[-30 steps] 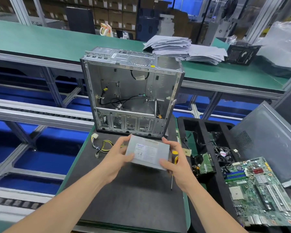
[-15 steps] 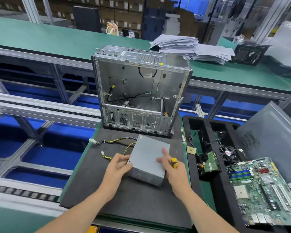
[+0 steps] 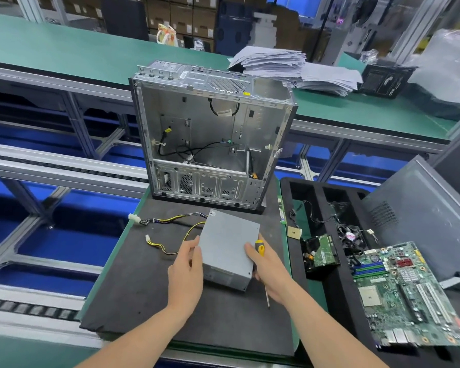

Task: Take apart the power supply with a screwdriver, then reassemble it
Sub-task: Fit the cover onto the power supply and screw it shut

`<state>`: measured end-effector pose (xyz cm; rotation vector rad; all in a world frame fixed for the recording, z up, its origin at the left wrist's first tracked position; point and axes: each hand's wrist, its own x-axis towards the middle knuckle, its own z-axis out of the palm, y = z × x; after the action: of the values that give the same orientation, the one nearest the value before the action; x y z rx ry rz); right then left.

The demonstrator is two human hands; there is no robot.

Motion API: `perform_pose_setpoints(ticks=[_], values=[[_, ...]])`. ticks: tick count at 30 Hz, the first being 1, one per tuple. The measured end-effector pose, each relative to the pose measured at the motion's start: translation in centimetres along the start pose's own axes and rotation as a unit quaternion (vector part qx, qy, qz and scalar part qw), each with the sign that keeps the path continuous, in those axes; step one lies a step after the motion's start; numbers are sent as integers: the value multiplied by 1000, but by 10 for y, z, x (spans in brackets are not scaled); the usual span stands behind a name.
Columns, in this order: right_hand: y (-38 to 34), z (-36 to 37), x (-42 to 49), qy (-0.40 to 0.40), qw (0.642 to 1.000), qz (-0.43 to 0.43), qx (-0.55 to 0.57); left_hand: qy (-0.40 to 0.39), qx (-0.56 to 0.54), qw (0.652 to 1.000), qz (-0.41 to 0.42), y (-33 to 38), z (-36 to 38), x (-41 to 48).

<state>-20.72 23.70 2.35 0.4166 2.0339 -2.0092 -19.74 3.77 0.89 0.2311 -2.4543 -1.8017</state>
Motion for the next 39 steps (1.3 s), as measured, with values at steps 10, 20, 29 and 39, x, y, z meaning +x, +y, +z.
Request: perform_pose_setpoints(ticks=[10,20,29,39], values=[[-1,-3,3,51,999,-12,15,-202,-105,973,26,-29,-44,25],[7,0,4,116,991,59,-29,-114,110,986,57,-48,-39,26],[-12,3,-12,224,944,-14,-242,-175,99,972,122,-35,-54,36],[-31,-1,-3,217,971,102,19,-204,118,964,-126,14,-37,70]])
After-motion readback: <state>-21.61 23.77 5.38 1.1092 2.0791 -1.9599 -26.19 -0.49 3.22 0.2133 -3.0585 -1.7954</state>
